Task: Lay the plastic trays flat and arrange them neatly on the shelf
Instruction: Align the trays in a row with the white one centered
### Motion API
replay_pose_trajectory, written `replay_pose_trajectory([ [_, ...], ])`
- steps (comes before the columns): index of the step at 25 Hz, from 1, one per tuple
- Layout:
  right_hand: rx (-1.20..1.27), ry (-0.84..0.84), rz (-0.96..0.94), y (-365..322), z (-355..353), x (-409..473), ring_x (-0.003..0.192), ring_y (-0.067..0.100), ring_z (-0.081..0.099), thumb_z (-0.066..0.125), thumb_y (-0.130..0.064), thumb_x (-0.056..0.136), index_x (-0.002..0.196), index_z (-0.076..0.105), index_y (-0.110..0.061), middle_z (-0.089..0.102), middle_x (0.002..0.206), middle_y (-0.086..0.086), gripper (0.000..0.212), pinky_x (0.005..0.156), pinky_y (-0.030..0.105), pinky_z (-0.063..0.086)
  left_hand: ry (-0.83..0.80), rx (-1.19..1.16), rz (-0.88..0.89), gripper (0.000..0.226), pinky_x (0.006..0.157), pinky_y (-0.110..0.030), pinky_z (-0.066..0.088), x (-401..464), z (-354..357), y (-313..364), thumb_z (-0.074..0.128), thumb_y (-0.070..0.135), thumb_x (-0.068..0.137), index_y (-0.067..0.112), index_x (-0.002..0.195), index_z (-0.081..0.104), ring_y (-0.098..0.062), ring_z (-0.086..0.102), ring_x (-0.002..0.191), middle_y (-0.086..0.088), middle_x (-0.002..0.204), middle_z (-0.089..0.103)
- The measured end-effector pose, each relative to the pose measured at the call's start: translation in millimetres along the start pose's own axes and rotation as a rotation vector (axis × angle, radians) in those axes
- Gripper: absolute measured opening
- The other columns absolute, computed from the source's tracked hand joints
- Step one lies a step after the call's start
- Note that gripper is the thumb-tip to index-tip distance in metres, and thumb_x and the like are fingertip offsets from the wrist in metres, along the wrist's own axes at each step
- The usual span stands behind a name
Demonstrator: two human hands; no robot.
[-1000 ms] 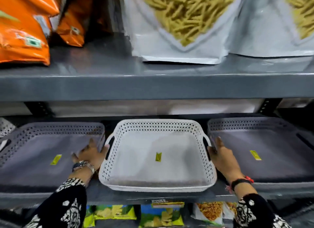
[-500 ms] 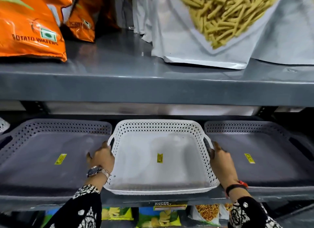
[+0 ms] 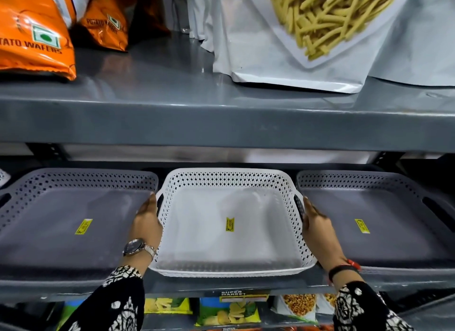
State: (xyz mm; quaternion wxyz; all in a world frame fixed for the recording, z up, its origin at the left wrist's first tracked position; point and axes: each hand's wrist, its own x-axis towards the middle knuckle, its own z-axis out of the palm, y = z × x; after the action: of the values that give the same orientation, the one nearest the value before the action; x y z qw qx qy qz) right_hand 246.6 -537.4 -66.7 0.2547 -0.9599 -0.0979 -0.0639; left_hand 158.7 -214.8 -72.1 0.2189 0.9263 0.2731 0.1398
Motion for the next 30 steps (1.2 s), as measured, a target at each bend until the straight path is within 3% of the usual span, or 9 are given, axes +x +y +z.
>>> replay_pose_trajectory([
  [7, 0.021, 0.0, -0.011, -1.6, 1.2, 24.2, 0.083, 0.044, 0.061, 0.035, 0.011, 0.083, 0.136, 0.031, -0.003, 0.064, 0.105, 0.032, 0.055, 0.071, 0.046, 0.052, 0.013, -0.011, 0.01, 0.058, 0.097, -0.049, 0.05, 20.3, 6.3, 4.3, 0.037, -0.026, 0.077, -0.012, 0.133, 0.038, -0.045, 0.057, 0.111, -0.035, 0.127, 0.054],
  [13, 0.037, -0.014, -0.009, -0.8, 11.1, 53.2, 0.119, 0.041, 0.049, 0.034, 0.008, 0.083, 0.135, 0.032, -0.001, 0.045, 0.138, 0.024, 0.053, 0.1, 0.044, 0.042, 0.022, -0.004, 0.041, 0.063, 0.088, -0.048, 0.055, 46.6, 14.2, 5.0, 0.037, -0.028, 0.075, -0.008, 0.135, 0.038, -0.047, 0.063, 0.098, -0.035, 0.124, 0.057],
  [20, 0.048, -0.024, -0.034, -1.9, 11.7, 50.8, 0.12, 0.039, 0.049, 0.034, 0.013, 0.078, 0.137, 0.03, -0.005, 0.04, 0.143, 0.019, 0.062, 0.099, 0.046, 0.044, 0.039, -0.004, 0.01, 0.059, 0.095, -0.052, 0.05, 48.5, 16.3, 4.6, 0.037, -0.025, 0.077, -0.008, 0.134, 0.041, -0.048, 0.058, 0.108, -0.034, 0.126, 0.055],
  [25, 0.047, -0.02, -0.023, -0.9, 7.8, 35.2, 0.123, 0.037, 0.047, 0.033, 0.011, 0.079, 0.135, 0.033, -0.004, 0.038, 0.144, 0.018, 0.059, 0.101, 0.042, 0.041, -0.035, 0.033, -0.045, 0.059, 0.108, -0.048, 0.038, 33.1, 10.4, 4.3, 0.043, -0.016, 0.083, -0.002, 0.139, 0.035, -0.04, 0.043, 0.128, -0.024, 0.145, 0.039],
  [30, 0.072, 0.006, -0.028, -0.1, 0.9, 12.8, 0.122, 0.035, 0.049, 0.034, 0.01, 0.081, 0.132, 0.038, -0.002, 0.043, 0.141, 0.019, 0.052, 0.103, 0.038, 0.039, 0.065, 0.014, 0.027, 0.051, 0.098, -0.051, 0.048, 15.0, 11.6, -3.5, 0.046, -0.023, 0.078, -0.014, 0.128, 0.045, -0.046, 0.057, 0.113, -0.035, 0.128, 0.054],
])
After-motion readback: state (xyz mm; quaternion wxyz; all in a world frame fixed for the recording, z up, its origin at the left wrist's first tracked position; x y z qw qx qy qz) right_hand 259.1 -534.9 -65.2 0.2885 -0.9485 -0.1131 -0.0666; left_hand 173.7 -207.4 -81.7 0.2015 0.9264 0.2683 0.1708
